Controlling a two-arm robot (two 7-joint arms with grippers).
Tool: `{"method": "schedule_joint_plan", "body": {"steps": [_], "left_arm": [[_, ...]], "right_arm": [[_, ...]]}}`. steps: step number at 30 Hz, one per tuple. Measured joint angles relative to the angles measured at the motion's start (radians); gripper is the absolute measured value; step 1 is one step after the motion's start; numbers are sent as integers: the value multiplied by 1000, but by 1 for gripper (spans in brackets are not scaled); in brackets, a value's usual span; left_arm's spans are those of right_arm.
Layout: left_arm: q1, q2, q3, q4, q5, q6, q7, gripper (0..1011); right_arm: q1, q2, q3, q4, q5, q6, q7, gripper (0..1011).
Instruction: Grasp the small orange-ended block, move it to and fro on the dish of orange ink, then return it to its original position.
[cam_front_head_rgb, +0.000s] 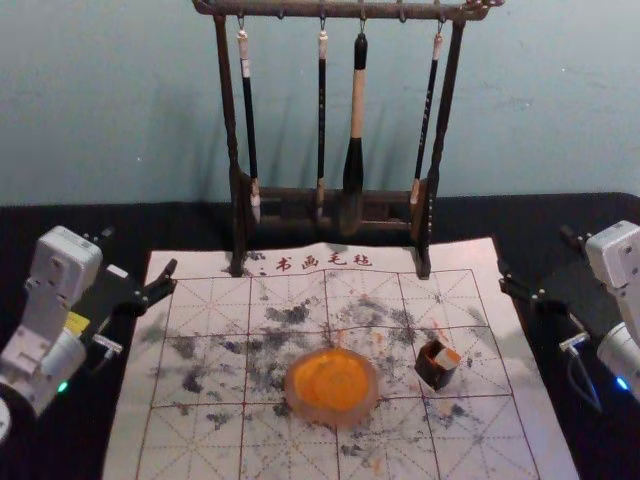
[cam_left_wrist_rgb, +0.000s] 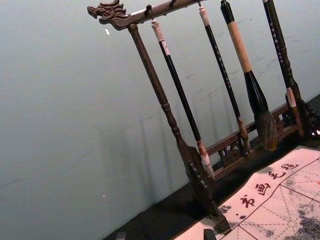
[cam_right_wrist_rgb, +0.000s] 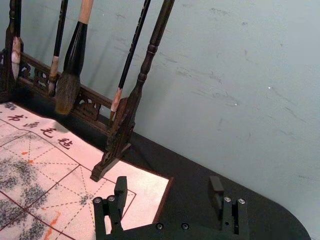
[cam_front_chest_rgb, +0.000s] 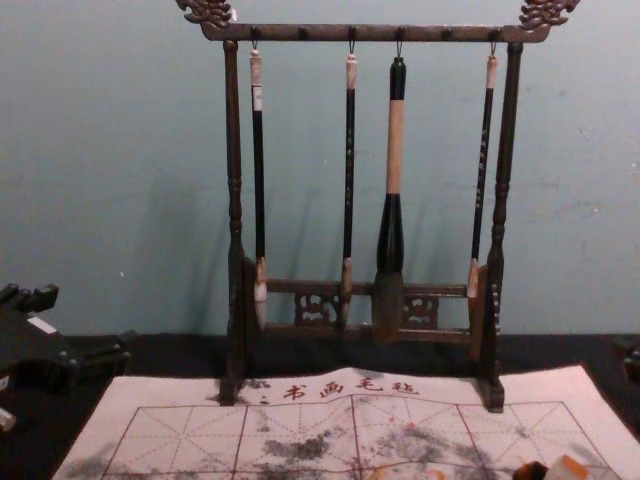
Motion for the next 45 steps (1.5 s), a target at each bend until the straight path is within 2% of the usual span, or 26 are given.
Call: {"method": "schedule_joint_plan", "body": {"steps": [45], "left_arm": [[0,0,0,0,0,0,0,1001]], "right_arm": [[0,0,0,0,0,0,0,1000]]}}
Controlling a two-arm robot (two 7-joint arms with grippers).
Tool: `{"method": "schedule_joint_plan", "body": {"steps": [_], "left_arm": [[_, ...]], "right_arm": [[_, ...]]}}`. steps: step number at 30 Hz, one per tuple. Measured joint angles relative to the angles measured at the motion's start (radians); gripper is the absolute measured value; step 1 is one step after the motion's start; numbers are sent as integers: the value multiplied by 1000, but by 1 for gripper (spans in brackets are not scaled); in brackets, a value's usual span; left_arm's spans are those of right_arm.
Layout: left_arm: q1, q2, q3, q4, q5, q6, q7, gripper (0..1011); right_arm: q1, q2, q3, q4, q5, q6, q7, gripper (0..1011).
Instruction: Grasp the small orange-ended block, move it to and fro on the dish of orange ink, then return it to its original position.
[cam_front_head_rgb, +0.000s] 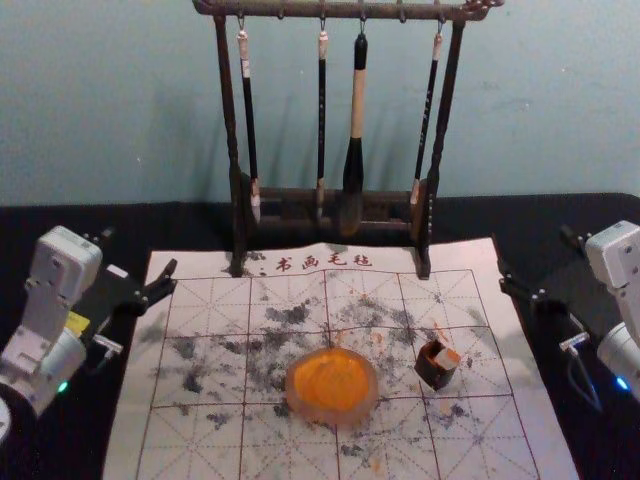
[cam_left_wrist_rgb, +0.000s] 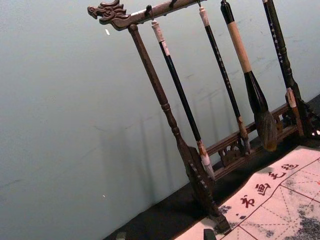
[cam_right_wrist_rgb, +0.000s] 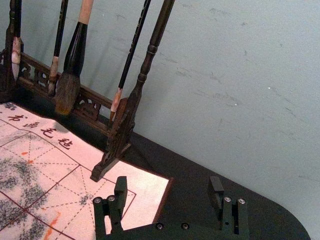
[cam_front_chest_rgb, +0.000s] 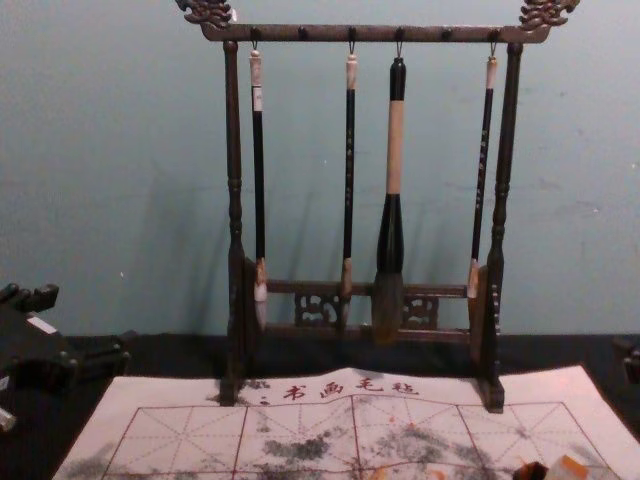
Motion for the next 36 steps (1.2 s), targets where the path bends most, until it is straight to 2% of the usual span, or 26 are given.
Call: {"method": "schedule_joint_plan", "body": {"steps": [8,15,18,25,29,36], "left_arm": [[0,0,0,0,0,0,0,1001],[0,0,0,0,0,0,0,1001],[0,0,0,0,0,0,0,1001],[0,0,0,0,0,0,0,1001],[0,0,0,0,0,0,0,1001],[0,0,0,0,0,0,0,1001]], "right_arm": [[-13,6,30,-20,2,-16,32,1000],[-67,43,63,-89,33,-70,99,1000],[-121,77,81,-140,63,-116,152,1000],[-216,138,107,-202,129,-214,275,1000],[-250,163,111,-220,156,-236,334,1000],[-278,186,102,-229,177,-234,416,1000]]}}
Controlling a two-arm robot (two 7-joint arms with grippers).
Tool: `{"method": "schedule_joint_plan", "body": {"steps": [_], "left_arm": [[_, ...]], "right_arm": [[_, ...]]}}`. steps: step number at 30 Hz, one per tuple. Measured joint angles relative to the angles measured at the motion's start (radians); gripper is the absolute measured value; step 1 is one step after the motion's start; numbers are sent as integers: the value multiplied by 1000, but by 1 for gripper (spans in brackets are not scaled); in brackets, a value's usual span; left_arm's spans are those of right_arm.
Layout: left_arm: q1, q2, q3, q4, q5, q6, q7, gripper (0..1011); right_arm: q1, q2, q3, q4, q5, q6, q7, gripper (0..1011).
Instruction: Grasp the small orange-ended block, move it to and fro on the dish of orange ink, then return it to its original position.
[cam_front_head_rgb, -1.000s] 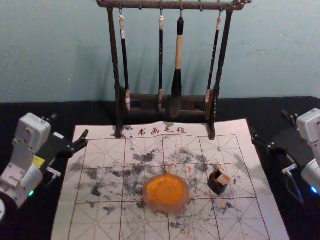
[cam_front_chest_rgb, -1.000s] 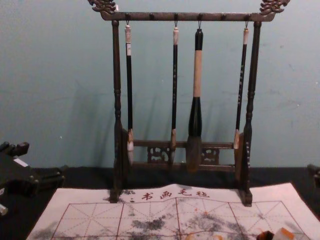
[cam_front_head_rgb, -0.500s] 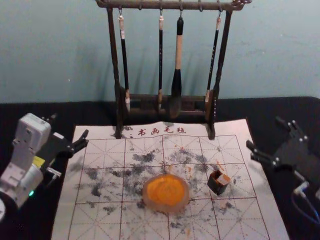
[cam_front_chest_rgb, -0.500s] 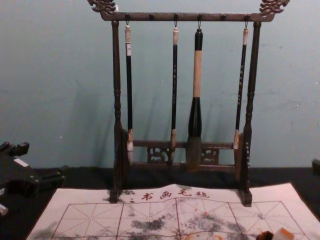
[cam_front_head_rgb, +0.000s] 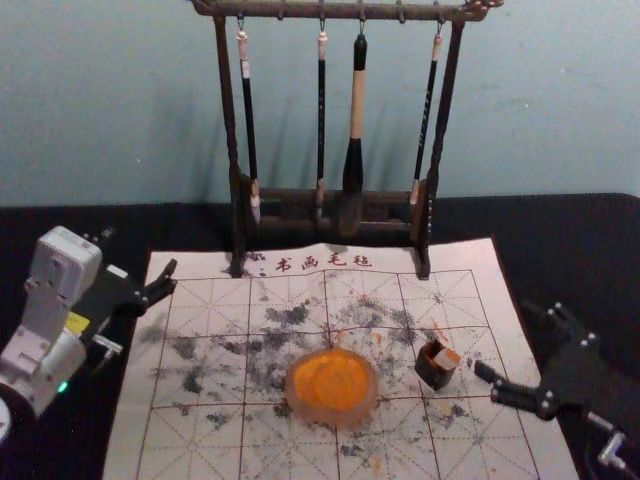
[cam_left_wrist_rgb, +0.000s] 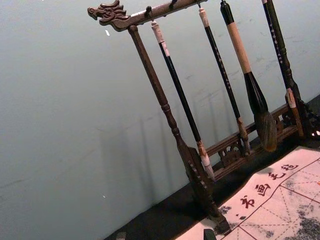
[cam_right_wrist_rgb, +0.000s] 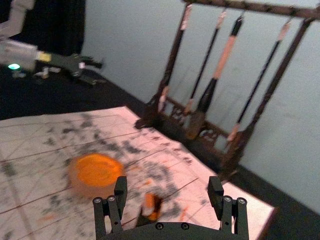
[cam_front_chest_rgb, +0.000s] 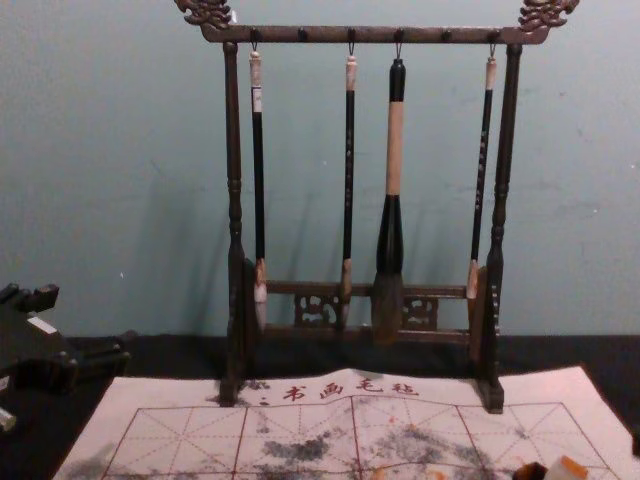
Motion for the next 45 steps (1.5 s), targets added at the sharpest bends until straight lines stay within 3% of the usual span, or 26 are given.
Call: {"method": "schedule_joint_plan", "body": {"steps": [11,21,31,45], "left_arm": [[0,0,0,0,0,0,0,1001],[0,0,0,0,0,0,0,1001],[0,0,0,0,0,0,0,1001],[0,0,0,0,0,0,0,1001]], "right_arm": [[15,-8,-29,27,3,53,91,1000],[77,-61,-41,94,6,127,139,1000],[120,-105,-48,143,-7,154,177,1000],[133,-143,-34,172,-36,165,194,1000]]}}
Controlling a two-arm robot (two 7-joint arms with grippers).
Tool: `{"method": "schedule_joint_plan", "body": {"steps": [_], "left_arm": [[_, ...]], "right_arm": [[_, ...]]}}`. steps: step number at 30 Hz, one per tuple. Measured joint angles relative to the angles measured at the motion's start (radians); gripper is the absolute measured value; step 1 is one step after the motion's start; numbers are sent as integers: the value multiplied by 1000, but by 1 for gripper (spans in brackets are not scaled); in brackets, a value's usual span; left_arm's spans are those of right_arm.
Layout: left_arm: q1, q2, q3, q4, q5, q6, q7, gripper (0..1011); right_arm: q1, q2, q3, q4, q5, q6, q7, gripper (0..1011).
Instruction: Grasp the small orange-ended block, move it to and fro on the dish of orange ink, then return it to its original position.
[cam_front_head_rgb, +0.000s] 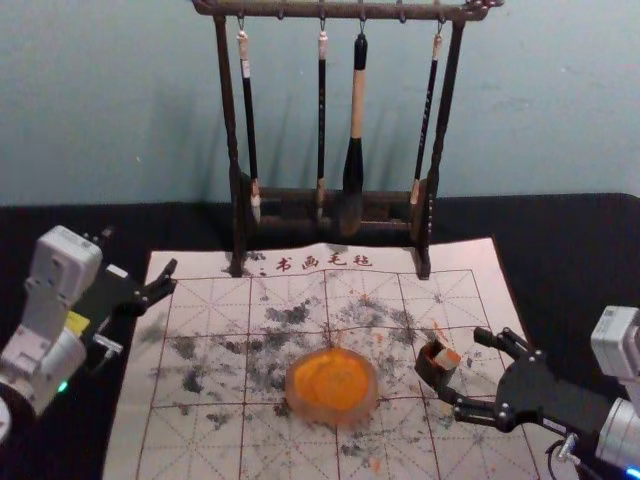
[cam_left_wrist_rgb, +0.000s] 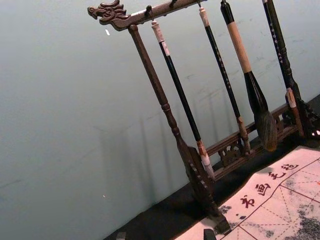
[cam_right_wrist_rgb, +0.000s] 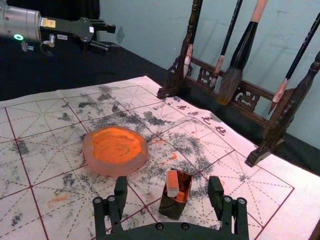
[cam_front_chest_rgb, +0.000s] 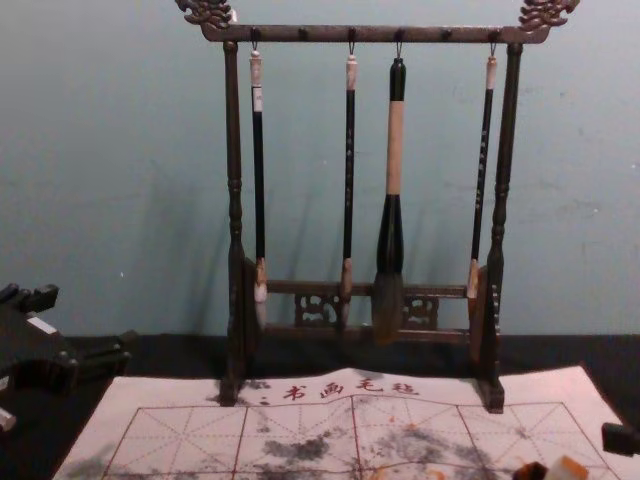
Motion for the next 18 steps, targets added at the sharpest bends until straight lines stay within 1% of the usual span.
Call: {"method": "schedule_joint_plan", "body": {"steps": [18], "left_arm": [[0,0,0,0,0,0,0,1001]], "right_arm": [[7,-31,24,13,-28,24,16,1000]]}}
